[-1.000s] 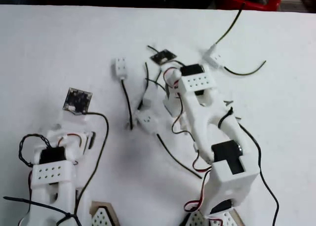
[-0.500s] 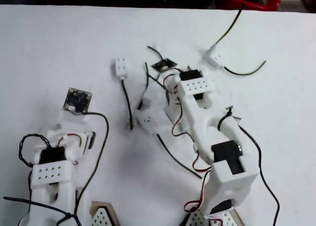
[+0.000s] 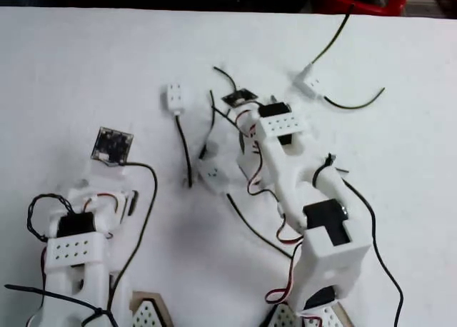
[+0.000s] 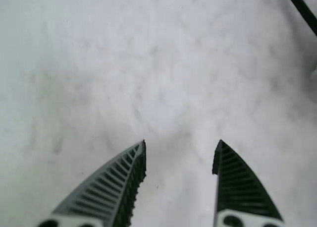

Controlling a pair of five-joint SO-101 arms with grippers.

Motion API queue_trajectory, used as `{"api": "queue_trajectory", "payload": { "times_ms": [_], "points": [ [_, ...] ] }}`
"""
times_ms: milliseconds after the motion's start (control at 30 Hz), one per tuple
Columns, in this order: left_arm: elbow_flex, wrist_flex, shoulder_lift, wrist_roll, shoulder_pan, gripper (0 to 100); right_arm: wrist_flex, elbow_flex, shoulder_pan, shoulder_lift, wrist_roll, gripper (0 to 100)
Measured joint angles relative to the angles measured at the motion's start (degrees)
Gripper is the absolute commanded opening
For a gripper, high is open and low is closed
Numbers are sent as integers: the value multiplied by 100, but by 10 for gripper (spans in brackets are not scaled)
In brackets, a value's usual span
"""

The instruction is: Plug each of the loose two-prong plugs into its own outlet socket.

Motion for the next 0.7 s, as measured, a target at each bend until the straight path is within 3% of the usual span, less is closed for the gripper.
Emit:
{"api": "queue_trajectory", "payload": {
  "times_ms": [400, 700],
  "points": [
    [0, 0, 0, 0, 0, 229, 624, 193, -308, -580, 0, 170],
    [0, 0, 0, 0, 0, 228, -422, 1248, -255, -782, -9, 170]
  ]
}}
